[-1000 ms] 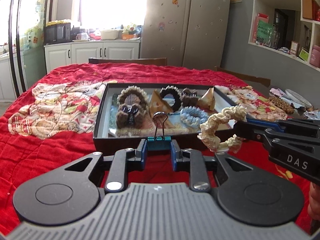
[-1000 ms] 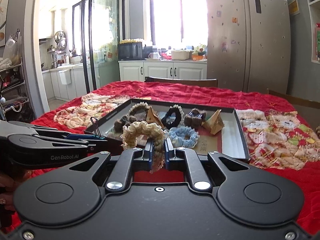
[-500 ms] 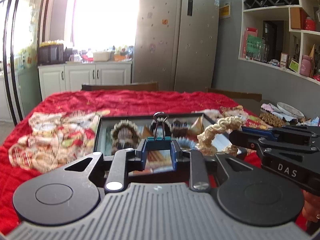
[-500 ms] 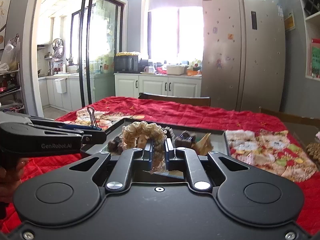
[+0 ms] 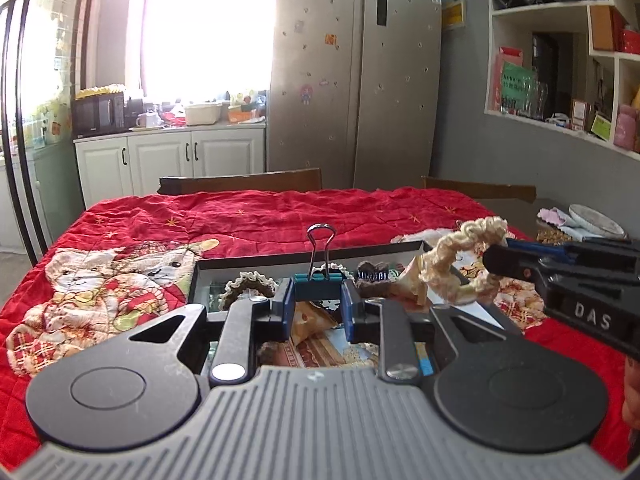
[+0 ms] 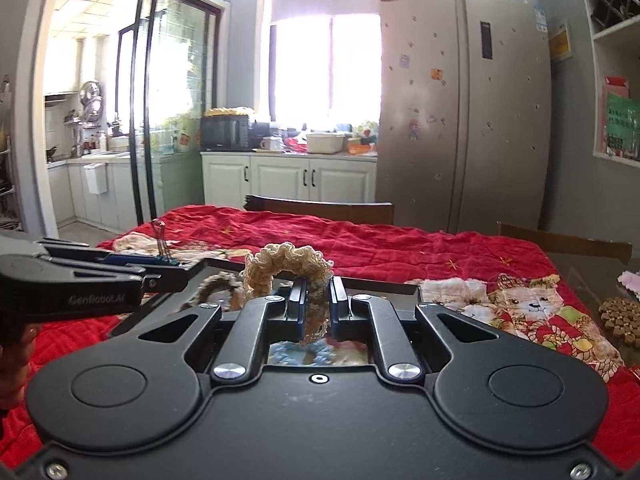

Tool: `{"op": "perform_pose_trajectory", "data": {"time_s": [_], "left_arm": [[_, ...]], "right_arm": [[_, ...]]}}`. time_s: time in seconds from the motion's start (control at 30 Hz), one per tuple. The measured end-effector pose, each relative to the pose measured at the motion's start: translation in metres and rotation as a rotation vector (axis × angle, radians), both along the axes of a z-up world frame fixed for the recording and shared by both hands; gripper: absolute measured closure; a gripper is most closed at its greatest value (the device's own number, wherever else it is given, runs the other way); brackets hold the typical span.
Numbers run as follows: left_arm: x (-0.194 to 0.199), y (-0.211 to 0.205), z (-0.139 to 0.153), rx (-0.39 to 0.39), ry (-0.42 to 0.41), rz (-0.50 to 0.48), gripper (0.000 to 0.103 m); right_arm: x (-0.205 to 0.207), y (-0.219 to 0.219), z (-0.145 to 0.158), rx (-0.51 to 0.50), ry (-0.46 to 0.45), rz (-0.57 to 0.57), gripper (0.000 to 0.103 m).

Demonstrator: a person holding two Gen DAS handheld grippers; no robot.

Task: Organize objects
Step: 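Carry the binder clip with the left tool while the right tool carries the beige scrunchie over the box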

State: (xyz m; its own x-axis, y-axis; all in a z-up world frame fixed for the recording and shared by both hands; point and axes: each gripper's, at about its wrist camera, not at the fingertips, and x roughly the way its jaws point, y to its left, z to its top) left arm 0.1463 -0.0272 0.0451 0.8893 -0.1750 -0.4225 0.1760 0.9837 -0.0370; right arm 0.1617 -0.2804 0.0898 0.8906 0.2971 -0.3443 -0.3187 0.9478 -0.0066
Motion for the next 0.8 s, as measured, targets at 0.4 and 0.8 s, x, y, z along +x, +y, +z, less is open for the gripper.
{"op": "perform_pose_trajectory", "data": {"time_s": [0.4, 0.8], "left_arm": [[0.038, -0.018, -0.035, 0.052, 0.083, -0.072, 0.076], [0.060, -0.023, -0.061, 0.080, 0.137, -0.075, 0.076]], "right_arm": [[0.063, -0.007, -0.040, 0.019, 0.109, -0.069, 0.092], [0.092, -0.024, -0.070, 0.062, 0.203, -0.131, 0.092]]}}
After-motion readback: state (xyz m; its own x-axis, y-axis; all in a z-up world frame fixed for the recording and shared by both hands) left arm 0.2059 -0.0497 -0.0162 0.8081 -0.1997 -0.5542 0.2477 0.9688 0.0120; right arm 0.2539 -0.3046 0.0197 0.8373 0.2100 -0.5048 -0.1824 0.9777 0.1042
